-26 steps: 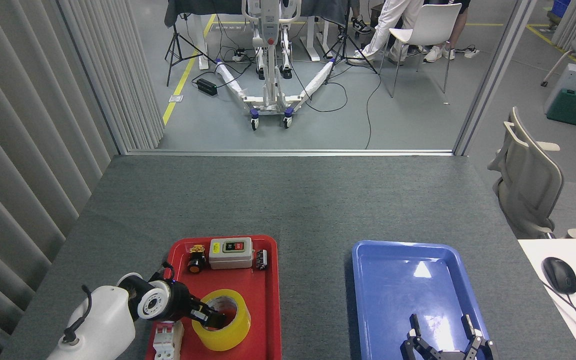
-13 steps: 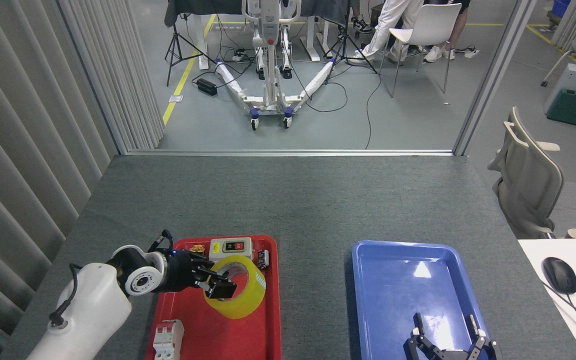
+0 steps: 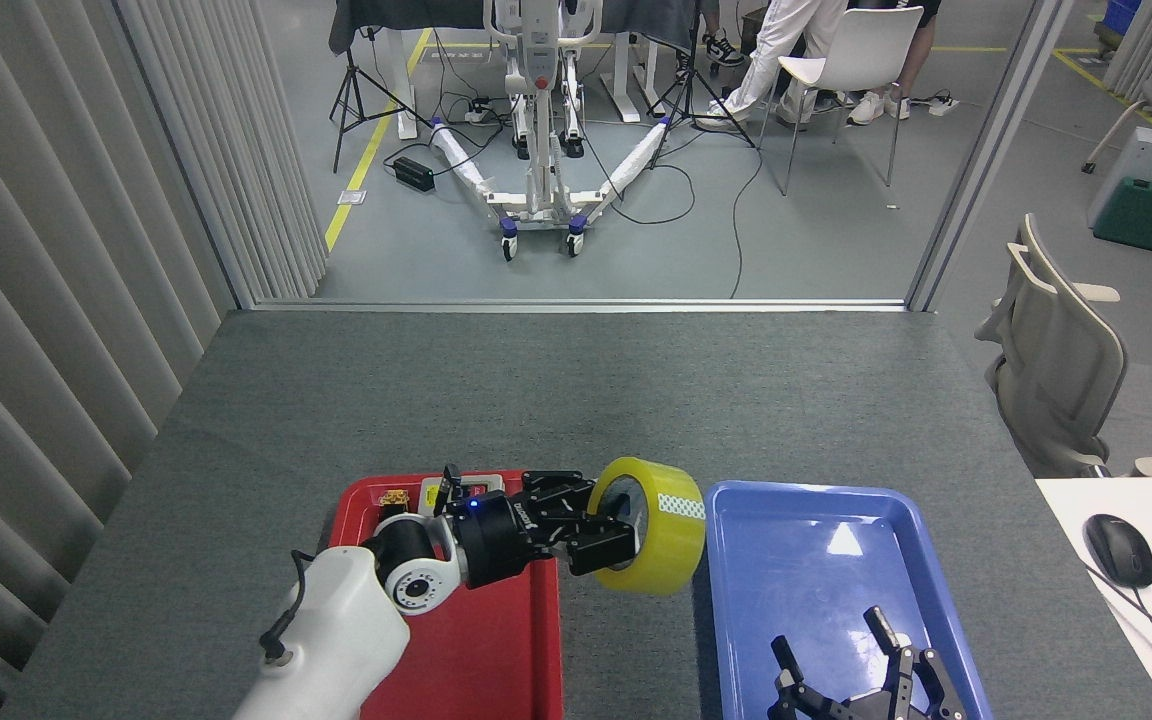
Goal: Place and move tape with both arms
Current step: 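Carry the tape toward the blue tray and the right gripper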
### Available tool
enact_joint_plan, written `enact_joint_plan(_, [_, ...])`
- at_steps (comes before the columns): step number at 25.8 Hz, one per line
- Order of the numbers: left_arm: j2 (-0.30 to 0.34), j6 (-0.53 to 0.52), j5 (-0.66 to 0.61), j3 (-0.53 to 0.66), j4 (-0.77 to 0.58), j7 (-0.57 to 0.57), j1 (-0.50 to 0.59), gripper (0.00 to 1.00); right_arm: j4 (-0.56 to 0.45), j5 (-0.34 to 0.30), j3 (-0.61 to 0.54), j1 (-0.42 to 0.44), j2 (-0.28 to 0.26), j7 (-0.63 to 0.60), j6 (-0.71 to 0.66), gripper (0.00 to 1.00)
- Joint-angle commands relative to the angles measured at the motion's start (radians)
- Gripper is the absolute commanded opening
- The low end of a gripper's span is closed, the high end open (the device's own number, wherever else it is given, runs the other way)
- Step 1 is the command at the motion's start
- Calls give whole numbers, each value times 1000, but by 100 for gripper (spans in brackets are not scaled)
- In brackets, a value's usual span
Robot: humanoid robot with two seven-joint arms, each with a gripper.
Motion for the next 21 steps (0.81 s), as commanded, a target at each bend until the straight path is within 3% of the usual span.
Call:
enact_joint_plan(1, [-48,-2,6,-37,11,17,2,0,19,0,10,-16,-52,-71,-223,100])
enact_joint_plan(6, [-40,-2,7,-57,3,57,54,0,60,0,70,-85,-66,-88,-301,100])
enact_joint_plan(13, [-17,-2,9,-57,-4,66,88,0,54,13,145,-92,-58,-99,-305,100])
enact_joint_plan(15, [-14,-2,9,-57,-9,66,95,0,51,26,165,-91,-53,-100,-305,95])
enact_joint_plan(17, [-16,-2,9,-57,-17,65,108,0,46,29,167,-86,-53,-100,-305,78])
enact_joint_plan(21, [-20,-2,4,-69,-46,56,115,0,50,32,167,-80,-56,-99,-305,29])
